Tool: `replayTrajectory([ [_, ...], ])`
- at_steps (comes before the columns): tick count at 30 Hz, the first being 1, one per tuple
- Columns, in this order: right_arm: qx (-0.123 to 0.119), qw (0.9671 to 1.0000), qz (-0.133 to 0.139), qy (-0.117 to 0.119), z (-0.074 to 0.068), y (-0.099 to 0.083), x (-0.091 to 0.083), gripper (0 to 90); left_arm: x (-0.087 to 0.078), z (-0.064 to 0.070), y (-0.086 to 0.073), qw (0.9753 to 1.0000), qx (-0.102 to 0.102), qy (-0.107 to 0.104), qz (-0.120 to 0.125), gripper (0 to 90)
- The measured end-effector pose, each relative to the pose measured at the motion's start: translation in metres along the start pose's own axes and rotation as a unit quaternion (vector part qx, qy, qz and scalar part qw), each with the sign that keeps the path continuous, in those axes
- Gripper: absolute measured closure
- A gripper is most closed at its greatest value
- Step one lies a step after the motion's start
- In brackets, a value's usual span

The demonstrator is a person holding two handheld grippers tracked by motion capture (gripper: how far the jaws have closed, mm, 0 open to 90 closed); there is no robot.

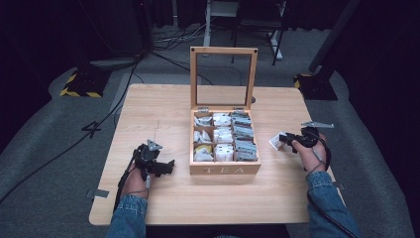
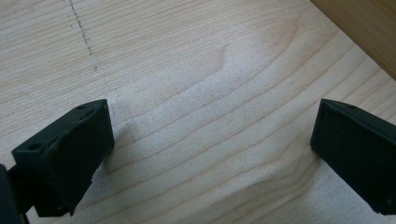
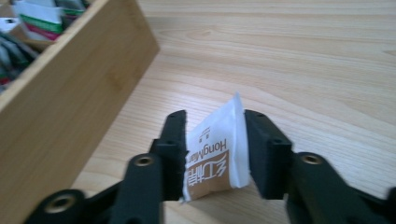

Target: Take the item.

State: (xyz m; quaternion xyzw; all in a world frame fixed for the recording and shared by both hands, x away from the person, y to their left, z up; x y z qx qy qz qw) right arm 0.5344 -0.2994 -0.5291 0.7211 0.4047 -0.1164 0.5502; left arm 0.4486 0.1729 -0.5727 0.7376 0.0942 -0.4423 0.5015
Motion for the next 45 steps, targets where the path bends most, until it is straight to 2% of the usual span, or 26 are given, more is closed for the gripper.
replayTrajectory([
  [4, -0.008, 0.9996, 0.014, -0.022, 0.012, 0.001, 0.002, 44.4, 0.0, 0.0, 0.0, 1.0, 0.0, 0.0, 0.0, 0.0],
  [7, -0.005, 0.9994, 0.027, -0.022, 0.012, 0.004, -0.001, 40.9, 0.0, 0.0, 0.0, 1.0, 0.0, 0.0, 0.0, 0.0],
  [11, -0.009, 0.9993, 0.037, -0.006, 0.007, 0.008, -0.004, 40.2, 0.0, 0.0, 0.0, 1.0, 0.0, 0.0, 0.0, 0.0],
  [16, -0.016, 0.9988, 0.043, 0.018, -0.005, 0.011, -0.012, 40.0, 0.0, 0.0, 0.0, 1.0, 0.0, -0.001, 0.0, 0.0],
  [20, -0.02, 0.9973, 0.057, 0.042, -0.016, 0.013, -0.02, 40.0, 0.0, 0.0, 0.0, 1.0, 0.0, -0.001, 0.0, 0.0],
  [25, -0.036, 0.9957, 0.049, 0.069, -0.03, 0.006, -0.033, 39.9, 0.0, 0.0, 0.0, 1.0, 0.0, -0.001, 0.0, 0.0],
  [31, -0.055, 0.9942, 0.037, 0.084, -0.043, -0.008, -0.05, 40.2, 0.0, 0.0, 0.0, 1.0, 0.0, -0.001, 0.0, 0.0],
  [40, -0.096, 0.9881, 0.03, 0.116, -0.069, -0.021, -0.069, 40.7, 0.0, 0.0, 0.0, 1.0, 0.0, -0.001, 0.0, 0.0],
  [45, -0.124, 0.9838, 0.013, 0.129, -0.089, -0.028, -0.078, 43.5, 0.0, 0.0, 0.0, 1.0, -0.001, -0.001, 0.0, 0.0],
])
Point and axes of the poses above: each handheld gripper's, and its own axes: x roughly forward along the jaws, y roughly out of its top, z roughly to its right, the point moved 9 cm from there along x, roughly forward along the jaws, and after that the axes turned 11 degrees about x, right-handed, at the moved point
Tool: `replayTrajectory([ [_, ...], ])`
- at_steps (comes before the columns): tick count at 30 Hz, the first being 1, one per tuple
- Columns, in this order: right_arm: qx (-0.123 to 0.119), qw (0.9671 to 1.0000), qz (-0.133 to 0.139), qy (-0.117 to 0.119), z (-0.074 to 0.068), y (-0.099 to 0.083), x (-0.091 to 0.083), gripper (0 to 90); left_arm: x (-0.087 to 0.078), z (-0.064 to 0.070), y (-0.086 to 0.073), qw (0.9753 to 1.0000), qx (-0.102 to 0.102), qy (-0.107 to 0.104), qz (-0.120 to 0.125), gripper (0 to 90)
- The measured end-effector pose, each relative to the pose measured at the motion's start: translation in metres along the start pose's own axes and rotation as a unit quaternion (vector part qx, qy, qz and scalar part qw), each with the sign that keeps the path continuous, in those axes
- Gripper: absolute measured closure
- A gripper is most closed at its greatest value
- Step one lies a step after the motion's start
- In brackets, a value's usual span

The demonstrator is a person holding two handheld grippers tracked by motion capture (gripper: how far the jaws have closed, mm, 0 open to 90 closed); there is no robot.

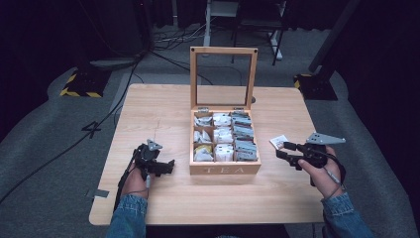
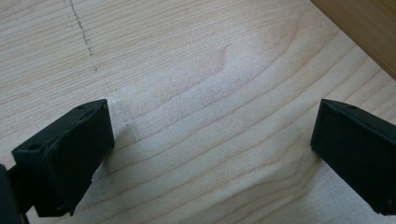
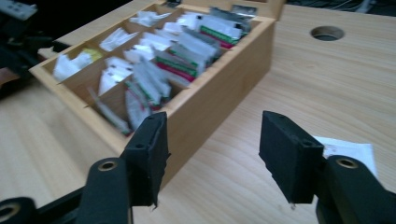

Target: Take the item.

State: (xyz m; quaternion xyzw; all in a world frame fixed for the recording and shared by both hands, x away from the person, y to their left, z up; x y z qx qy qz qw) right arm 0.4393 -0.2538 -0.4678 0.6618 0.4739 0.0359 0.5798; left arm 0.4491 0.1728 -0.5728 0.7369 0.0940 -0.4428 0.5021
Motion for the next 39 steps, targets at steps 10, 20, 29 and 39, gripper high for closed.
replayTrajectory([
  [10, -0.05, 0.9977, -0.045, 0.006, -0.021, -0.024, 0.004, 39.5, 0.0, 0.0, 0.0, 1.0, 0.0, 0.0, 0.0, 0.0],
  [20, -0.065, 0.9938, -0.09, 0.002, -0.017, -0.061, 0.022, 33.5, 0.0, 0.0, 0.0, 1.0, 0.0, 0.0, -0.002, 0.0],
  [29, -0.078, 0.9874, -0.137, -0.019, -0.01, -0.084, 0.038, 27.5, 0.0, -0.001, 0.0, 1.0, 0.001, 0.001, -0.001, 0.0],
  [39, -0.099, 0.9869, -0.123, -0.033, -0.007, -0.093, 0.05, 10.4, 0.0, -0.001, 0.0, 1.0, 0.001, 0.001, -0.001, 0.0],
])
Point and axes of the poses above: each handheld gripper's, and its own axes: x roughly forward along the jaws, y roughly out of its top, z roughly to its right, the point moved 9 cm from there along x, roughly forward along the jaws, and after that the axes turned 11 degrees about x, right-handed, at the moved point
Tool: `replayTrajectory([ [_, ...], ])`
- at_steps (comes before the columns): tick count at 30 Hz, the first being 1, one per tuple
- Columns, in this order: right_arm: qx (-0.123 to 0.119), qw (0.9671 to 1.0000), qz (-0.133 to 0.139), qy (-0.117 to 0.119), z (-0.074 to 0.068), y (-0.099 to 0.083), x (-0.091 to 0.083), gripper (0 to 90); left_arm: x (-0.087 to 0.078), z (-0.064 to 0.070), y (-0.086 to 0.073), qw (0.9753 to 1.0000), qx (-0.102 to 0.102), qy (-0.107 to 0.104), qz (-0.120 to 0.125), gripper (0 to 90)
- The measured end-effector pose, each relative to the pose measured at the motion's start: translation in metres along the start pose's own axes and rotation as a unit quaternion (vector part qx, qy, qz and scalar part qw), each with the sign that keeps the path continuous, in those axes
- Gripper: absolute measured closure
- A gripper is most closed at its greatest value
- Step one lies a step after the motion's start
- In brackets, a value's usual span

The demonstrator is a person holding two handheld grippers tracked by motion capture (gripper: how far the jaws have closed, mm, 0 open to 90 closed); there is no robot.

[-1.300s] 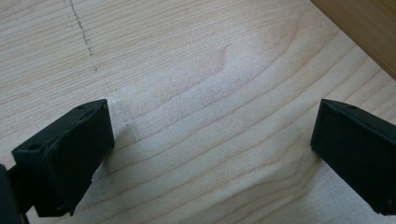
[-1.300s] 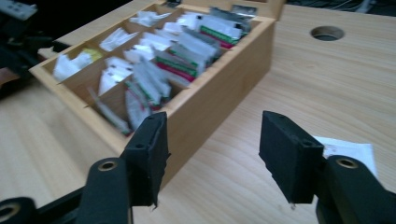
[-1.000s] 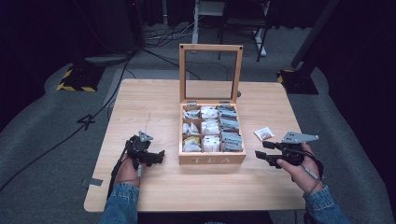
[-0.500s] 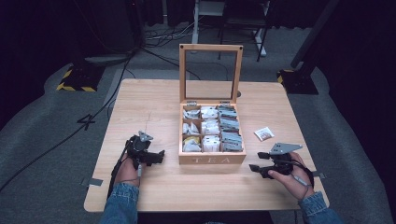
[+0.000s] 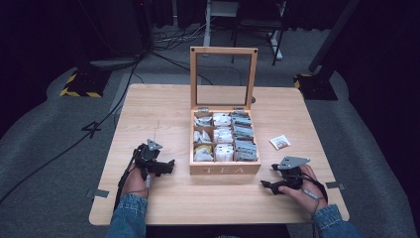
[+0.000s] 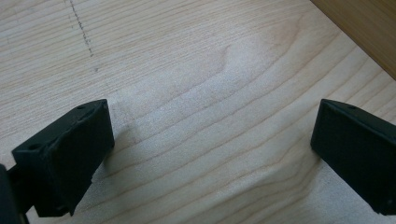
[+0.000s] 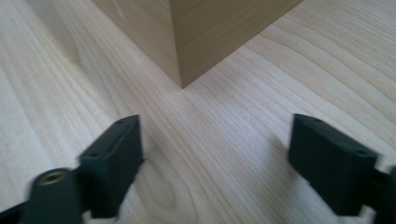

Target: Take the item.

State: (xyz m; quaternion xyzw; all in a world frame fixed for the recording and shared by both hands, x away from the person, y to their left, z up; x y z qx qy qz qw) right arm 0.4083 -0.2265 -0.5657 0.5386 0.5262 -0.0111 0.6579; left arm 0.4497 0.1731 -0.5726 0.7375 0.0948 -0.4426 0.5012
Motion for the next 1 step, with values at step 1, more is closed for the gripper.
replayTrajectory([
  [1, 0.002, 1.0, 0.009, 0.0, -0.0007, 0.0005, 0.0028, 6.7, 0.0, 0.0, 0.0, 1.0, 0.0, 0.0, 0.0, 0.0],
])
Point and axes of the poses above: each handheld gripper's, and its own axes: x roughly forward along the jaws, y roughly out of its top, z roughly to its right, the point moved 9 cm from there along x, roughly forward along the jaws, and after that the axes turned 11 degrees about x, right-handed, at the moved point
